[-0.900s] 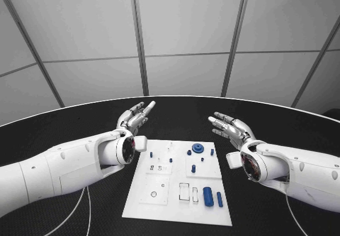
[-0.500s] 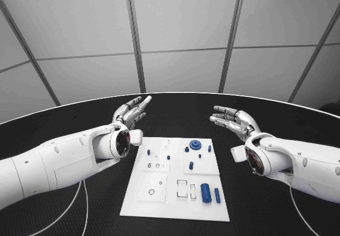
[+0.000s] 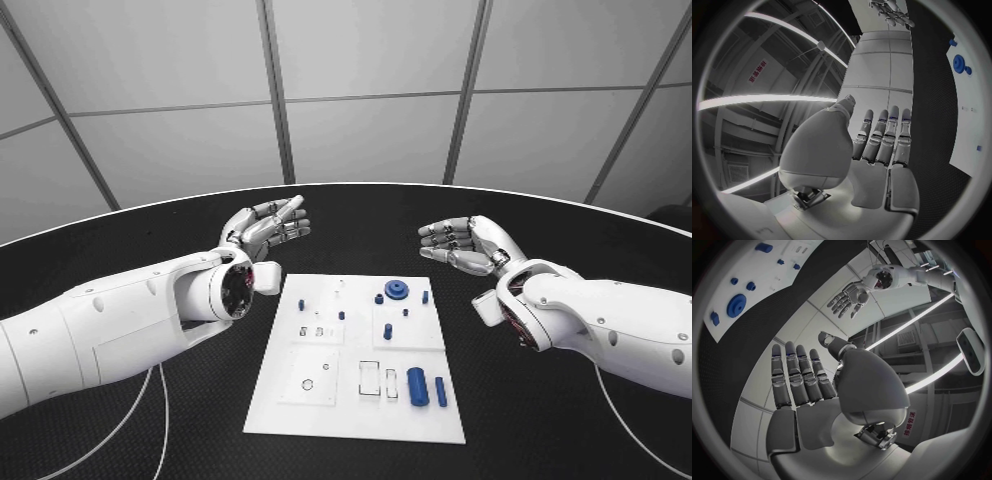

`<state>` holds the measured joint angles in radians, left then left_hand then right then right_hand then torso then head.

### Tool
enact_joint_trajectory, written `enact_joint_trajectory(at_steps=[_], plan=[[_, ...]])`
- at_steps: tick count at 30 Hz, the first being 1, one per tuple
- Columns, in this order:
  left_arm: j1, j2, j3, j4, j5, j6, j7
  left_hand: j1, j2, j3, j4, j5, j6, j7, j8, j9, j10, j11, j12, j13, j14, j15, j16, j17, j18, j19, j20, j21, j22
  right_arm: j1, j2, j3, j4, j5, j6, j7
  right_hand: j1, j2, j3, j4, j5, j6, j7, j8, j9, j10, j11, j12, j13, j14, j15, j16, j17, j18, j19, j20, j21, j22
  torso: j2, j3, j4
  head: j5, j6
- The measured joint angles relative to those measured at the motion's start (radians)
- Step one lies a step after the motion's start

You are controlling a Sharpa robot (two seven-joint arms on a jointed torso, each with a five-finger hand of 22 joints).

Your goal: Assemble the parts on the task board

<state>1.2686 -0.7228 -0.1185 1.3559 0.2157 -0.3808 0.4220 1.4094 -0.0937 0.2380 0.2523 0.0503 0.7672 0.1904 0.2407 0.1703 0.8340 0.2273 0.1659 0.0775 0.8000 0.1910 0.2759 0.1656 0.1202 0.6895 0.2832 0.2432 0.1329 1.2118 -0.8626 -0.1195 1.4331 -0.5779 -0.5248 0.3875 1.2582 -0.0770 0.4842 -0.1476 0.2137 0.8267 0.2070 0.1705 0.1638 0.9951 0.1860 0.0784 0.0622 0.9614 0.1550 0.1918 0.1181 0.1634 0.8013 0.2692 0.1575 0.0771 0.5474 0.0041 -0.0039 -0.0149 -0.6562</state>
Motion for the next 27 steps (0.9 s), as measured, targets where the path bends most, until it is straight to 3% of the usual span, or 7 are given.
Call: enact_joint_trajectory(at_steps=[3,11,13,15,17,23,27], plan=[[0.001,-0.015,0.000,0.019,-0.011,0.014,-0.009,0.005,-0.005,0.017,-0.017,0.000,0.055,0.015,0.022,0.008,0.079,-0.022,0.012,-0.001,0.080,-0.026,0.040,0.021,0.043,0.062,0.002,0.029,0.005,0.010,0.006,0.000,-0.010,-0.088,0.013,-0.031,0.008,-0.008,0.018,-0.005,0.005,0.035,0.009,0.010,0.003,0.047,-0.012,0.000,0.001,0.052,-0.019,0.018,0.014,0.000,0.063,-0.019,0.029,0.011,0.001,-0.0007,0.0006,-0.003,-0.002],[0.008,-0.057,0.000,0.083,-0.026,0.057,-0.027,0.009,-0.009,0.055,-0.036,0.000,0.097,0.030,0.027,0.009,0.151,-0.045,0.010,-0.008,0.157,-0.055,0.076,0.051,0.045,0.122,-0.003,0.053,0.006,0.034,0.023,0.000,-0.020,-0.337,0.066,-0.157,0.020,-0.020,0.004,-0.014,0.024,0.116,-0.016,0.027,0.016,0.162,-0.052,0.000,0.007,0.182,-0.072,0.070,0.088,0.000,0.198,-0.091,0.183,0.094,0.010,-0.0016,0.0002,-0.005,-0.009],[0.011,-0.071,0.000,0.104,-0.029,0.061,-0.036,0.022,-0.022,0.069,-0.047,0.000,0.098,0.031,0.027,0.008,0.158,-0.049,-0.001,-0.009,0.176,-0.060,0.084,0.059,0.045,0.137,-0.008,0.059,0.006,0.040,0.028,0.001,-0.021,-0.409,0.082,-0.198,0.029,-0.021,-0.006,-0.018,0.026,0.133,-0.023,0.033,0.020,0.189,-0.060,0.000,0.011,0.214,-0.084,0.086,0.114,0.000,0.213,-0.106,0.227,0.122,0.014,-0.0023,0.0000,-0.004,-0.012],[0.014,-0.083,0.000,0.125,-0.034,0.063,-0.044,0.037,-0.037,0.086,-0.064,0.000,0.102,0.028,0.027,0.005,0.165,-0.053,-0.011,-0.010,0.197,-0.066,0.095,0.069,0.045,0.158,-0.015,0.071,0.009,0.043,0.033,0.001,-0.023,-0.465,0.096,-0.229,0.039,-0.024,-0.031,-0.020,0.036,0.176,-0.045,0.041,0.032,0.257,-0.093,0.000,0.027,0.360,-0.132,0.188,0.232,0.011,0.291,-0.151,0.344,0.192,0.017,-0.0031,-0.0001,-0.004,-0.015],[0.019,-0.100,0.000,0.153,-0.045,0.067,-0.054,0.045,-0.045,0.096,-0.074,0.000,0.105,0.031,0.027,0.003,0.167,-0.051,-0.015,-0.010,0.201,-0.067,0.095,0.074,0.045,0.163,-0.020,0.072,0.009,0.051,0.043,0.001,-0.026,-0.536,0.120,-0.273,0.039,-0.024,-0.029,-0.017,0.037,0.183,-0.051,0.041,0.037,0.268,-0.102,-0.007,0.038,0.395,-0.153,0.263,0.323,0.016,0.357,-0.172,0.356,0.193,0.022,-0.0043,0.0000,-0.004,-0.018],[0.038,-0.141,0.001,0.222,-0.062,0.071,-0.071,0.051,-0.051,0.109,-0.087,0.000,0.105,0.031,0.027,0.002,0.170,-0.054,-0.023,-0.010,0.201,-0.067,0.095,0.076,0.044,0.163,-0.021,0.072,0.008,0.067,0.078,0.001,-0.045,-0.727,0.172,-0.379,0.021,-0.042,-0.002,-0.004,0.031,0.183,-0.052,0.032,0.045,0.240,-0.103,-0.010,0.046,0.427,-0.170,0.354,0.443,0.016,0.462,-0.190,0.316,0.151,0.044,-0.0097,0.0048,-0.014,-0.021],[0.054,-0.157,0.001,0.257,-0.066,0.074,-0.077,0.047,-0.054,0.113,-0.091,0.000,0.105,0.031,0.022,0.001,0.174,-0.051,-0.027,-0.011,0.197,-0.063,0.090,0.076,0.044,0.163,-0.021,0.072,0.007,0.079,0.099,0.002,-0.054,-0.834,0.182,-0.422,0.012,-0.061,0.017,0.012,0.028,0.175,-0.059,0.029,0.053,0.218,-0.107,-0.010,0.050,0.464,-0.177,0.422,0.514,0.016,0.548,-0.203,0.270,0.110,0.065,-0.0144,0.0092,-0.018,-0.013]])
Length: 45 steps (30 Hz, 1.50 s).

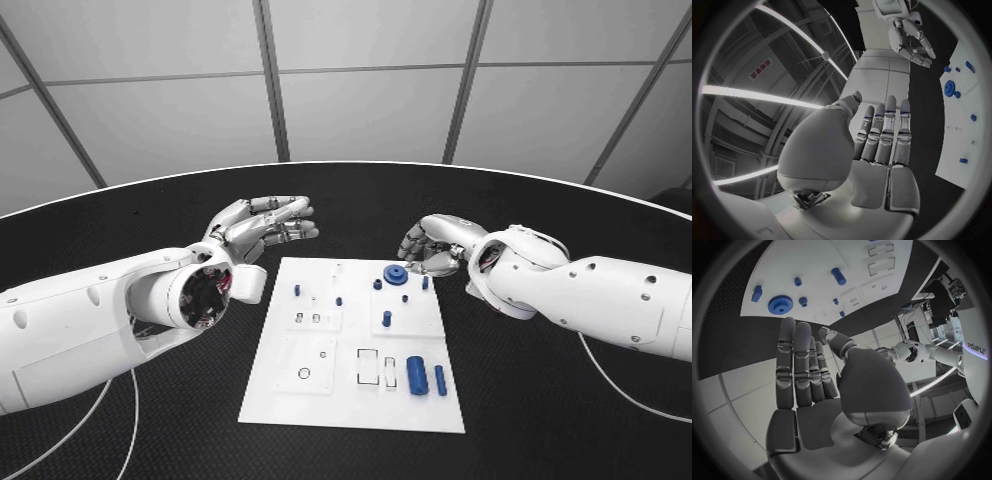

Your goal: Assemble the parts on the task board

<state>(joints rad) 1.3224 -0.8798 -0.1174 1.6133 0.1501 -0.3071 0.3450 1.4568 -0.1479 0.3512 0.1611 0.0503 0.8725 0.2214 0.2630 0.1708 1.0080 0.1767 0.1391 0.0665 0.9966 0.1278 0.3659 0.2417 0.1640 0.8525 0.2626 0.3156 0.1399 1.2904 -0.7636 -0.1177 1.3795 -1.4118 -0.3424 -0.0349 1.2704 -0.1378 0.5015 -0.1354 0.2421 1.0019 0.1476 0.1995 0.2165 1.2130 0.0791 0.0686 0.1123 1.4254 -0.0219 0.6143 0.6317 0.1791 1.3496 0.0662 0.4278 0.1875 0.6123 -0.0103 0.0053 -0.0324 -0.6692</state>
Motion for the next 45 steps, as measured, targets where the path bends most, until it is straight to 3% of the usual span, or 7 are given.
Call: enact_joint_trajectory(at_steps=[4,7,16,29,40,42,45], plan=[[0.014,-0.010,0.000,0.024,-0.001,0.001,-0.003,-0.002,-0.002,0.005,-0.005,0.000,0.000,0.000,0.000,-0.001,0.000,0.000,-0.005,0.000,-0.001,0.001,-0.006,0.001,0.000,0.000,0.000,0.000,-0.002,0.013,0.018,0.000,-0.010,-0.077,0.007,-0.027,-0.006,-0.007,0.012,0.010,0.000,-0.006,0.000,-0.004,0.007,-0.032,0.000,0.000,0.000,0.004,0.000,0.050,0.049,0.000,0.053,-0.004,-0.042,-0.033,0.023,-0.0049,0.0041,-0.001,0.014],[0.022,-0.015,0.000,0.035,-0.002,0.001,-0.004,-0.002,-0.002,0.005,-0.005,0.000,0.000,0.000,0.000,-0.001,0.000,0.000,-0.005,0.000,-0.004,-0.001,-0.006,0.001,0.000,0.000,0.000,0.000,-0.003,0.021,0.031,0.000,-0.018,-0.105,0.021,-0.039,-0.008,-0.020,0.023,0.021,-0.006,-0.018,-0.002,-0.009,0.013,-0.052,-0.001,0.000,0.003,0.035,-0.002,0.182,0.167,0.000,0.107,-0.009,-0.078,-0.060,0.041,-0.0095,0.0087,-0.005,0.025],[0.041,-0.025,0.001,0.056,-0.002,0.003,-0.006,-0.006,-0.006,0.011,-0.007,0.000,0.000,0.000,-0.004,-0.003,0.000,0.000,-0.011,0.000,-0.011,0.003,-0.010,0.001,-0.001,0.000,0.000,0.000,-0.004,0.032,0.066,0.000,-0.042,-0.154,0.074,-0.059,-0.010,-0.029,0.030,0.034,-0.012,-0.039,-0.007,-0.013,0.024,-0.083,0.002,0.000,0.006,0.036,-0.003,0.369,0.329,0.000,0.114,-0.013,-0.118,-0.093,0.082,-0.0178,0.0218,-0.018,0.045],[0.057,-0.033,0.002,0.068,-0.002,0.006,-0.012,-0.010,-0.010,0.015,-0.009,0.000,0.000,0.000,-0.004,-0.003,0.000,0.000,-0.015,-0.001,-0.014,0.007,-0.010,0.002,-0.001,0.000,0.000,0.000,-0.005,0.033,0.096,0.000,-0.061,-0.174,0.124,-0.066,-0.014,-0.033,0.030,0.050,-0.016,-0.055,-0.016,-0.012,0.035,-0.104,-0.002,0.005,0.006,0.036,-0.003,0.480,0.417,0.000,0.114,-0.013,-0.063,-0.084,0.124,-0.0231,0.0337,-0.026,0.065],[0.061,-0.035,0.002,0.069,-0.002,0.010,-0.017,-0.010,-0.010,0.015,-0.009,0.000,0.000,0.000,-0.008,-0.004,0.000,0.000,-0.015,-0.001,-0.014,0.007,-0.015,0.002,-0.001,0.000,0.000,0.000,-0.006,0.033,0.100,0.000,-0.065,-0.188,0.127,-0.082,-0.014,-0.041,0.038,0.059,-0.016,-0.059,-0.019,-0.012,0.044,-0.106,0.000,0.014,0.006,0.036,-0.003,0.507,0.434,0.000,0.114,-0.013,0.005,-0.060,0.142,-0.0235,0.0399,-0.030,0.075],[0.061,-0.036,0.002,0.069,-0.002,0.011,-0.018,-0.010,-0.010,0.015,-0.009,0.000,0.000,0.000,-0.008,-0.004,0.000,0.000,-0.015,0.000,-0.014,0.007,-0.015,0.002,-0.001,0.000,0.000,0.000,-0.006,0.033,0.100,0.000,-0.066,-0.188,0.129,-0.085,-0.014,-0.041,0.040,0.060,-0.016,-0.059,-0.019,-0.012,0.046,-0.109,0.003,0.014,0.007,0.040,0.000,0.512,0.435,-0.001,0.114,-0.013,0.077,0.025,0.144,-0.0235,0.0408,-0.031,0.076],[0.062,-0.036,0.002,0.068,-0.002,0.013,-0.019,-0.010,-0.010,0.015,-0.009,0.000,0.000,0.000,-0.008,-0.004,0.000,0.000,-0.020,0.000,-0.014,0.007,-0.015,0.002,-0.001,0.000,0.000,0.000,-0.006,0.033,0.099,0.000,-0.066,-0.188,0.135,-0.092,-0.018,-0.048,0.051,0.071,-0.016,-0.059,-0.019,-0.012,0.054,-0.114,0.008,0.020,0.007,0.040,0.004,0.524,0.435,-0.051,0.114,-0.013,0.353,0.345,0.147,-0.0236,0.0423,-0.031,0.076]])
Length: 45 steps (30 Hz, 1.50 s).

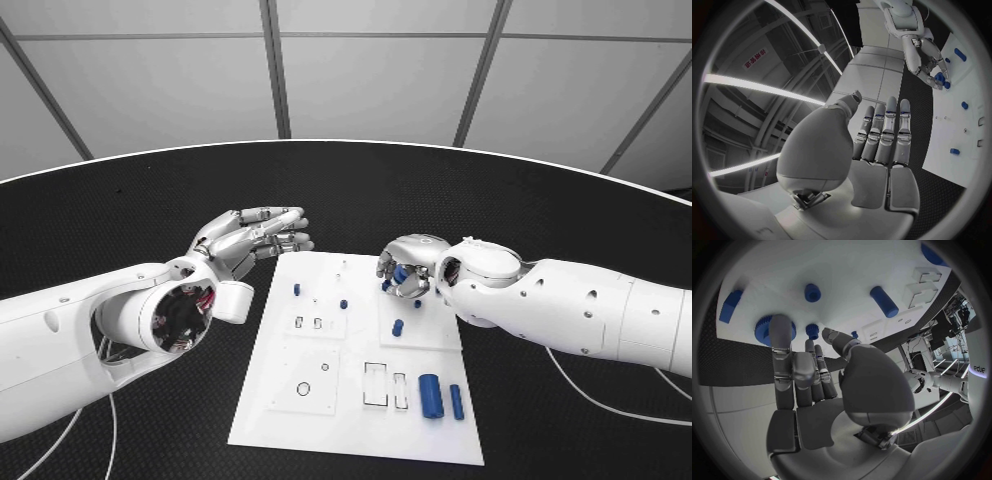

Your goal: Assemble the parts on the task board

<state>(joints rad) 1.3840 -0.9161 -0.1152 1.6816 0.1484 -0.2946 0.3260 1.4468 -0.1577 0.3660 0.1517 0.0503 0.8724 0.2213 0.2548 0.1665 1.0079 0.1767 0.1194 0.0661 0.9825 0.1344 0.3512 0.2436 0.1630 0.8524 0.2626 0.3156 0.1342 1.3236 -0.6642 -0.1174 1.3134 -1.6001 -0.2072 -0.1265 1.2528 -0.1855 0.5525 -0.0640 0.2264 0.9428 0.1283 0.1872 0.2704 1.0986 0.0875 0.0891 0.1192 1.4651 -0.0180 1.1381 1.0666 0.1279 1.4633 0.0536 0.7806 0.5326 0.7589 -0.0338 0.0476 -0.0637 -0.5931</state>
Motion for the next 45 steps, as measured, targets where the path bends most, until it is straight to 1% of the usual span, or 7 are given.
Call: enact_joint_trajectory(at_steps=[4,5,11,21,35,40,45], plan=[[0.000,-0.001,0.000,-0.001,0.000,0.002,-0.002,-0.002,-0.002,0.000,0.000,0.000,0.000,0.000,0.000,0.000,-0.001,0.000,0.000,0.000,0.000,0.000,0.000,0.001,0.000,0.000,0.000,0.000,-0.001,0.000,-0.002,0.000,-0.001,0.000,0.002,-0.006,0.001,-0.009,0.012,0.012,0.000,-0.004,0.003,0.009,0.014,0.000,0.000,0.007,0.000,0.001,0.006,0.012,-0.005,-0.020,0.000,0.000,0.247,0.281,0.004,0.0002,0.0012,0.000,0.001],[0.000,-0.001,0.000,-0.001,0.000,0.002,-0.002,-0.004,-0.004,0.000,0.000,0.000,0.000,0.000,0.000,-0.001,-0.004,0.004,0.000,0.000,0.000,0.000,0.000,0.001,0.000,0.000,0.000,0.000,-0.001,0.000,-0.002,0.000,-0.001,0.000,0.001,-0.006,0.001,-0.009,0.016,0.016,0.000,-0.006,0.001,0.009,0.018,0.000,0.000,0.008,0.000,0.000,0.011,0.012,-0.007,-0.036,0.000,0.000,0.299,0.338,0.005,0.0003,0.0012,0.000,0.002],[0.000,-0.001,0.000,-0.001,0.000,0.007,-0.005,-0.004,-0.004,0.000,0.000,0.000,0.000,0.000,0.000,-0.001,-0.004,0.004,0.000,0.000,0.000,0.000,0.000,0.001,0.000,0.000,0.000,0.000,-0.001,0.000,-0.001,0.000,-0.003,-0.027,-0.004,-0.010,0.005,-0.013,0.028,0.022,0.000,-0.007,0.000,0.020,0.034,-0.003,0.003,0.012,0.000,0.002,0.013,0.023,-0.012,-0.045,-0.018,0.011,0.462,0.523,0.011,0.0003,0.0030,-0.001,0.006],[0.001,-0.002,0.000,-0.002,0.000,0.011,-0.007,-0.004,-0.004,0.004,-0.004,0.000,0.000,0.000,0.000,-0.001,-0.004,0.004,0.000,0.000,-0.004,0.004,-0.007,0.001,0.000,0.000,0.000,0.000,-0.001,0.000,0.000,0.000,-0.002,-0.039,-0.023,-0.006,0.005,-0.013,0.046,0.031,0.000,-0.007,0.000,0.033,0.051,0.007,-0.001,0.029,0.003,-0.002,0.016,0.043,-0.011,-0.051,-0.039,0.032,0.568,0.644,0.017,0.0005,0.0043,-0.002,0.011],[0.001,-0.002,0.000,-0.004,0.000,0.017,-0.013,-0.004,-0.004,0.007,-0.001,0.000,0.000,0.000,0.000,-0.001,-0.004,0.004,0.000,0.000,-0.007,0.000,-0.007,0.001,0.000,0.000,0.000,0.000,-0.002,0.000,0.001,0.000,0.000,-0.041,-0.022,0.005,0.005,-0.013,0.048,0.034,-0.004,-0.003,-0.004,0.037,0.057,0.022,-0.007,0.036,0.008,-0.002,0.016,0.048,-0.007,-0.051,-0.043,0.036,0.581,0.665,0.025,0.0005,0.0062,-0.006,0.015],[0.001,-0.002,0.000,-0.004,0.000,0.019,-0.015,-0.004,-0.004,0.007,-0.001,0.000,0.000,0.000,0.000,-0.001,-0.004,0.004,0.000,0.000,-0.007,0.000,-0.007,0.001,0.000,0.000,0.000,0.000,-0.002,0.000,0.002,0.000,0.000,-0.041,-0.020,0.007,0.008,-0.009,0.055,0.035,-0.004,0.028,0.000,0.061,0.070,0.060,-0.016,0.056,0.016,0.002,0.012,0.080,0.022,-0.051,-0.039,0.040,0.608,0.704,0.026,0.0002,0.0068,-0.007,0.014],[0.001,-0.002,0.000,-0.005,0.000,0.020,-0.017,-0.004,-0.004,0.007,-0.001,0.000,0.000,0.000,0.000,-0.002,-0.004,0.004,-0.004,0.000,-0.007,0.000,-0.007,0.001,0.000,0.000,0.000,0.000,-0.002,0.000,0.000,0.000,0.004,-0.041,-0.041,0.003,0.039,0.021,0.071,0.020,-0.037,0.082,-0.010,0.097,0.091,0.117,-0.033,0.086,0.035,0.003,-0.003,0.111,0.053,-0.051,-0.027,0.027,0.635,0.751,0.028,-0.0002,0.0075,-0.008,0.014]])
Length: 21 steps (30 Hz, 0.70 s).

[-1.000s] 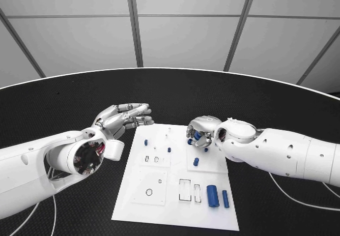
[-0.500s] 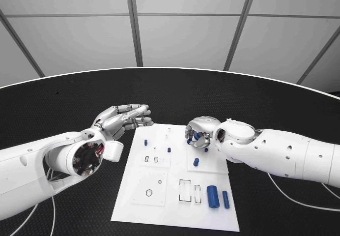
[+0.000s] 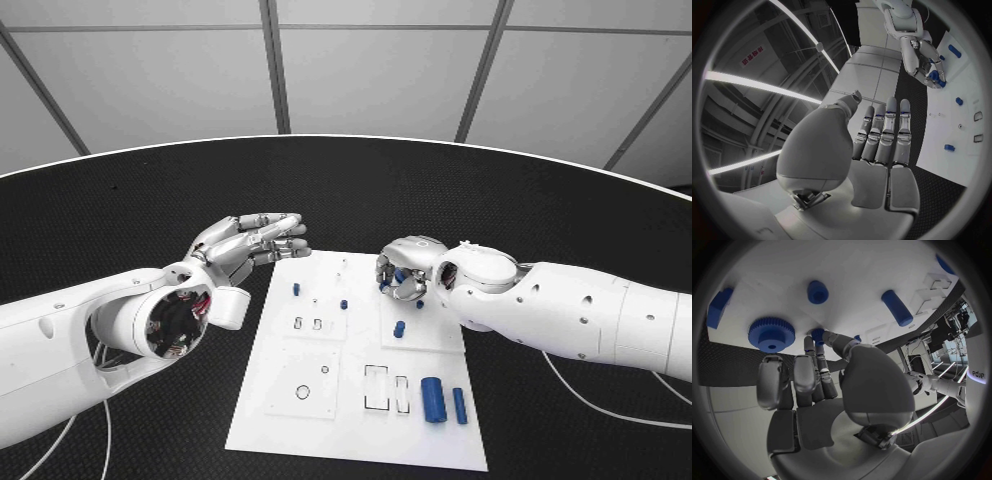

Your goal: Assemble the parts on the task board

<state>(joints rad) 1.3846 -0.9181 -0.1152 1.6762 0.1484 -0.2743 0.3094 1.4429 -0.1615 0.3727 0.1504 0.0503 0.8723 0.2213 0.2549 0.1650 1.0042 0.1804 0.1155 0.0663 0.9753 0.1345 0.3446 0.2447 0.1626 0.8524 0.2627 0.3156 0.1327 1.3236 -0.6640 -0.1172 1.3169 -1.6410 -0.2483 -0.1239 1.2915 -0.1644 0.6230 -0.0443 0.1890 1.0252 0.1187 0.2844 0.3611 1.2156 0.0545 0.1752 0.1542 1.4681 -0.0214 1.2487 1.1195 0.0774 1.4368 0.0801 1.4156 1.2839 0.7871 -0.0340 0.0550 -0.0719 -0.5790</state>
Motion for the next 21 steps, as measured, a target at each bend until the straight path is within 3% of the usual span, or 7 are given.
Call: enact_joint_trajectory(at_steps=[6,13,21], plan=[[0.000,0.000,0.000,-0.003,0.000,0.001,-0.002,0.000,0.000,0.000,0.000,0.000,0.000,0.000,0.000,0.000,0.000,0.000,0.000,0.000,0.000,0.000,0.000,0.000,0.000,0.000,0.000,0.000,0.000,0.000,-0.006,0.000,0.008,0.000,-0.043,-0.007,0.018,0.012,0.007,-0.016,-0.005,0.027,-0.010,0.031,0.030,0.021,-0.001,0.028,0.023,-0.003,-0.008,0.009,0.005,-0.016,0.007,-0.007,0.011,0.021,0.002,0.0000,0.0012,-0.001,0.003],[0.000,0.001,0.000,-0.008,0.000,0.002,-0.002,0.000,0.000,0.003,-0.003,0.000,0.000,0.000,-0.004,0.000,0.000,0.000,0.000,0.000,0.000,0.000,0.000,0.000,0.000,0.000,0.000,0.000,-0.001,0.002,-0.011,0.001,0.026,0.000,-0.085,-0.015,0.025,0.017,0.010,-0.019,-0.009,0.027,-0.010,0.032,0.035,0.021,-0.001,0.028,0.023,0.000,-0.011,0.014,0.011,-0.016,0.010,-0.011,0.016,0.024,0.003,0.0000,0.0016,-0.001,0.006],[0.000,0.003,0.000,-0.012,0.000,0.003,-0.003,0.000,0.000,0.006,-0.006,0.000,0.000,0.000,-0.004,0.000,0.000,0.000,-0.004,0.000,0.000,0.000,0.000,0.001,0.000,0.000,0.000,0.000,-0.001,0.023,0.007,0.004,0.010,0.000,-0.153,-0.016,0.029,0.018,0.015,-0.026,-0.005,0.026,-0.009,0.032,0.043,0.021,-0.001,0.027,0.024,0.000,-0.011,0.020,0.015,-0.016,0.011,-0.011,0.022,0.024,0.003,-0.0006,0.0028,-0.002,0.016]])
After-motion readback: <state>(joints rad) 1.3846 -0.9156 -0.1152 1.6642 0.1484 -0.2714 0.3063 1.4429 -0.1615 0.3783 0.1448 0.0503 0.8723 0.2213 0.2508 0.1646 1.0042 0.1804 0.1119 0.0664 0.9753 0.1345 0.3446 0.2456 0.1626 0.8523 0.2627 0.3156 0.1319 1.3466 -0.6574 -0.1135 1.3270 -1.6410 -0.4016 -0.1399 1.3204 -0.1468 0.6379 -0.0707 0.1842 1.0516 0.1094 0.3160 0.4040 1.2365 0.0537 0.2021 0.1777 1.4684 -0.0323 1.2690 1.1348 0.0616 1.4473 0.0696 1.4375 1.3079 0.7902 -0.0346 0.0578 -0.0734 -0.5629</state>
